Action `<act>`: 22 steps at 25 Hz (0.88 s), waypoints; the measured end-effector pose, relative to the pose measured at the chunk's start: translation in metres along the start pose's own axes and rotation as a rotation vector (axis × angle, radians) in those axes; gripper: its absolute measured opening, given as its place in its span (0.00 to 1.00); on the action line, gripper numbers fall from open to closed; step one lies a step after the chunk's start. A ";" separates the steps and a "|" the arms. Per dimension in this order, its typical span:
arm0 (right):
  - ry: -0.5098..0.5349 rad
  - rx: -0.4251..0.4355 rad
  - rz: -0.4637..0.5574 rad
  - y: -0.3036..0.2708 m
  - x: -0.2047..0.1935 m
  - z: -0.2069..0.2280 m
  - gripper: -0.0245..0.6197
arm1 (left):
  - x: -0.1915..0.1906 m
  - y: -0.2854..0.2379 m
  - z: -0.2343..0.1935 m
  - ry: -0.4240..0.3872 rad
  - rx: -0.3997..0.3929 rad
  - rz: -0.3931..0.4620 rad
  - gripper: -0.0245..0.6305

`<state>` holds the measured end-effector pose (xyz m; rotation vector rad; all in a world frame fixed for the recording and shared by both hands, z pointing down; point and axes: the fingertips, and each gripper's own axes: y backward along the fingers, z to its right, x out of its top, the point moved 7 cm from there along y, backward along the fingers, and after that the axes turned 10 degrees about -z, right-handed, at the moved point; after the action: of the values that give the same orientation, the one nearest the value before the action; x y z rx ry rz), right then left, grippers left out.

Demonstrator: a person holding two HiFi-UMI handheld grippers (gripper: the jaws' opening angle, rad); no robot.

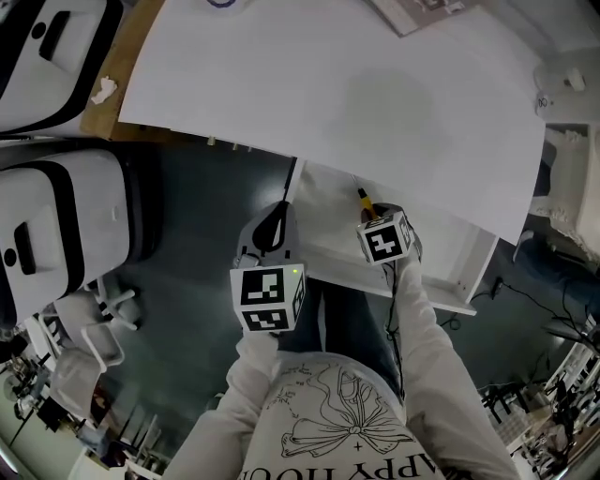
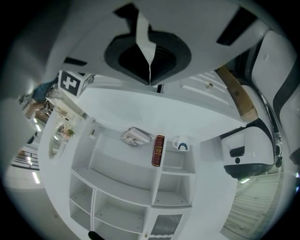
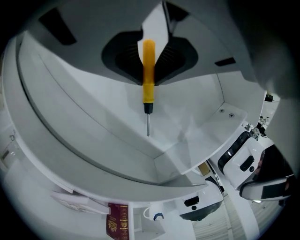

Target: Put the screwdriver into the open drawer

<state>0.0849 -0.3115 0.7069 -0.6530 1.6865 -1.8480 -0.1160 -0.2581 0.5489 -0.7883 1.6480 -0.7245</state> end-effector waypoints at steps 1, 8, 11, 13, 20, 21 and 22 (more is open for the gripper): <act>-0.004 0.000 -0.003 -0.001 0.000 0.001 0.15 | 0.000 0.000 -0.001 0.002 0.001 0.000 0.05; -0.024 0.000 -0.002 -0.006 0.001 0.004 0.16 | -0.005 0.001 -0.006 0.021 0.001 -0.005 0.05; -0.035 -0.004 0.025 -0.002 0.003 0.006 0.21 | -0.005 0.002 -0.007 0.023 -0.003 -0.001 0.05; -0.044 0.002 0.042 0.003 0.003 0.004 0.21 | -0.005 0.004 -0.009 0.025 -0.003 0.001 0.05; -0.132 0.015 0.140 0.054 0.002 -0.002 0.15 | 0.017 0.018 -0.009 0.015 -0.007 0.060 0.05; -0.144 0.008 0.168 0.063 0.003 0.000 0.15 | 0.021 0.022 -0.008 0.010 -0.010 0.073 0.05; -0.157 -0.001 0.194 0.072 0.002 0.001 0.14 | 0.026 0.025 -0.006 0.005 -0.013 0.085 0.05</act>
<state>0.0896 -0.3179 0.6349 -0.5959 1.5896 -1.6176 -0.1297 -0.2640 0.5154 -0.7212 1.6819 -0.6573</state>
